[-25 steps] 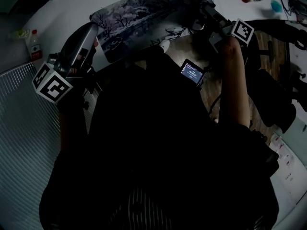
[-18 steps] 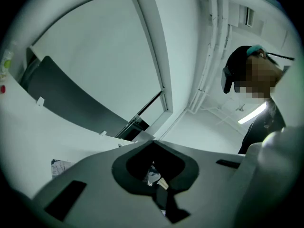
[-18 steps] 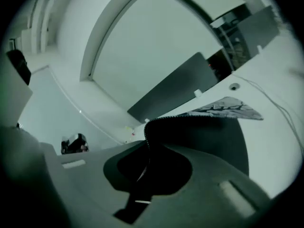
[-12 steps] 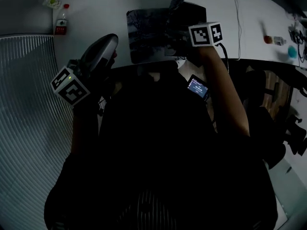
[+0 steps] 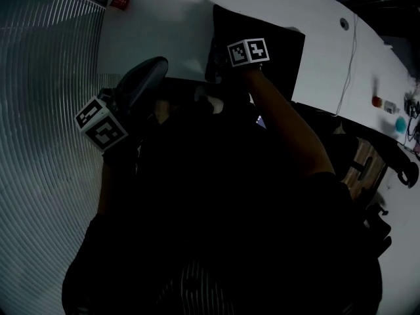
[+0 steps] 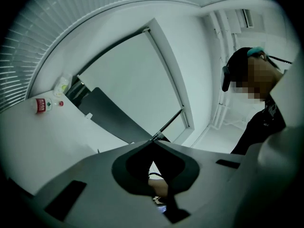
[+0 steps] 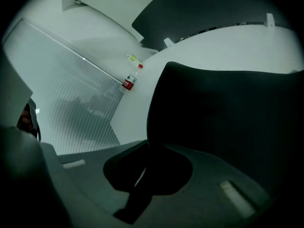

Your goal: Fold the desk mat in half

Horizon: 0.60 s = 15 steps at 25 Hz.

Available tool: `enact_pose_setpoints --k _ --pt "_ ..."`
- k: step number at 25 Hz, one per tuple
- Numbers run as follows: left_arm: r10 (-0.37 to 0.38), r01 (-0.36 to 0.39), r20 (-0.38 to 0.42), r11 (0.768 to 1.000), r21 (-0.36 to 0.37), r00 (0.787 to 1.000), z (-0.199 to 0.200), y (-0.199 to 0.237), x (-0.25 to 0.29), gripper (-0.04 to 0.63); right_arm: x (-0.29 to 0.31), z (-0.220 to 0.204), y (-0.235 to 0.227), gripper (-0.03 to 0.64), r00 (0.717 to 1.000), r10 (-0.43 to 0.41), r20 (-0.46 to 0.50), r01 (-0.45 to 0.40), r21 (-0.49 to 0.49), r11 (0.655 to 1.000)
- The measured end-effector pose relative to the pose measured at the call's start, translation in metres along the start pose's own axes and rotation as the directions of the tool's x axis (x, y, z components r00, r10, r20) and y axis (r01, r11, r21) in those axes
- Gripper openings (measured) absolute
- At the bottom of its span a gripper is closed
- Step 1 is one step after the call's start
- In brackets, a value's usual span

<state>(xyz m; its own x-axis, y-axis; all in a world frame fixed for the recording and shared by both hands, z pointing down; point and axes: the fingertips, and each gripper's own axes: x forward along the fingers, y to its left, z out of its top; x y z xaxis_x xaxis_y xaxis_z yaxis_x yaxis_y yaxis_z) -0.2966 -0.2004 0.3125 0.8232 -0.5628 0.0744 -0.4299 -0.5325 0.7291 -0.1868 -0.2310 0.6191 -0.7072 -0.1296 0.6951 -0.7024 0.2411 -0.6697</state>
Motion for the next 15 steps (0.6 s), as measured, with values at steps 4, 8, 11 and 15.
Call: enact_pose_setpoints --k 4,8,11,15 --pt "0.024 -0.024 0.014 1.0 0.004 1.0 0.004 0.003 -0.013 0.008 0.016 0.007 0.006 0.012 0.998 0.045 -0.034 -0.044 0.029 0.999" --pt "0.025 -0.025 0.01 1.0 0.003 1.0 -0.008 -0.001 -0.015 0.008 0.019 -0.001 0.006 0.014 0.989 0.104 -0.106 -0.1 0.039 0.994" --pt "0.028 -0.028 0.005 1.0 -0.01 1.0 -0.016 0.004 -0.015 0.008 0.026 -0.003 0.003 0.014 0.979 0.146 -0.143 -0.137 0.073 0.988" --pt "0.038 -0.038 0.013 0.999 -0.023 0.999 -0.012 0.009 -0.012 0.008 0.032 0.002 0.005 0.015 0.967 0.184 -0.176 -0.171 0.088 0.981"
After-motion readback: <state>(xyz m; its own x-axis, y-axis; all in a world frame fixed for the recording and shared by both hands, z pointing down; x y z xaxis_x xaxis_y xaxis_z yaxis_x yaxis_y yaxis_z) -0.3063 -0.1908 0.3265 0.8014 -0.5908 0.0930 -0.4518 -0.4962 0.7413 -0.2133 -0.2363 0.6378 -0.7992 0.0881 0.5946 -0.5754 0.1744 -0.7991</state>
